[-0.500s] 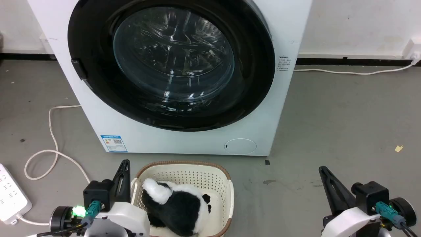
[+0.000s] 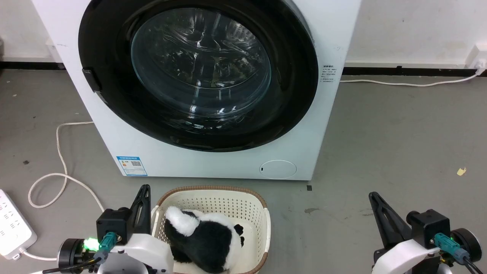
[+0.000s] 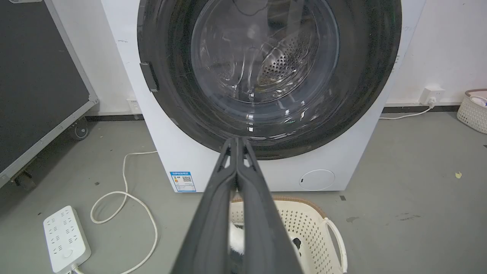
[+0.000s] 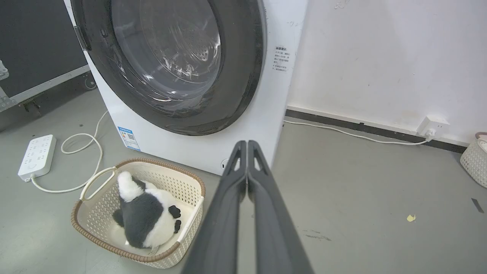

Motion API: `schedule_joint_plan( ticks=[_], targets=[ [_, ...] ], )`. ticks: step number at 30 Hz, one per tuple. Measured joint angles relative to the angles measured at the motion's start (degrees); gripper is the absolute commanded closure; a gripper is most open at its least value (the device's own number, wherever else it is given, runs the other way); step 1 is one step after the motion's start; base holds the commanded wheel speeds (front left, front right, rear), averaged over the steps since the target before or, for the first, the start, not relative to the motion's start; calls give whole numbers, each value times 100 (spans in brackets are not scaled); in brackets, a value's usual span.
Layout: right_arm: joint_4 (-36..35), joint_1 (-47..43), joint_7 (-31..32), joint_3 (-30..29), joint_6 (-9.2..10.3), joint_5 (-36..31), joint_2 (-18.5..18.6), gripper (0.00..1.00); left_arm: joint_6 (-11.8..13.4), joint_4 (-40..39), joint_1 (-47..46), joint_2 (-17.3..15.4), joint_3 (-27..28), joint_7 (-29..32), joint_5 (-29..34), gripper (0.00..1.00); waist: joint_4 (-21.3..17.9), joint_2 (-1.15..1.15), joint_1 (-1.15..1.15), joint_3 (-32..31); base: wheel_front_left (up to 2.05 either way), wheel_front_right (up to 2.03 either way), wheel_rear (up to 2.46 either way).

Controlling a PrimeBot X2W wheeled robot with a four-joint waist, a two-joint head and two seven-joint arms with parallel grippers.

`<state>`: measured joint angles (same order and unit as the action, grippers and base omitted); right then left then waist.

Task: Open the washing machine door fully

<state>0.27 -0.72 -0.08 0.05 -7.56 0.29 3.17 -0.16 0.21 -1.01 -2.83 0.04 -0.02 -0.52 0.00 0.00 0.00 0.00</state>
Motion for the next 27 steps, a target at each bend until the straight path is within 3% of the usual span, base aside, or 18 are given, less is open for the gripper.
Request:
schedule_joint_plan(
  ticks=[27],
  targets=[
    [-1, 1, 0, 1, 0, 0, 0, 100, 0, 0, 2, 0, 1, 0, 0, 100, 0, 0, 0, 0, 0, 0, 0]
  ],
)
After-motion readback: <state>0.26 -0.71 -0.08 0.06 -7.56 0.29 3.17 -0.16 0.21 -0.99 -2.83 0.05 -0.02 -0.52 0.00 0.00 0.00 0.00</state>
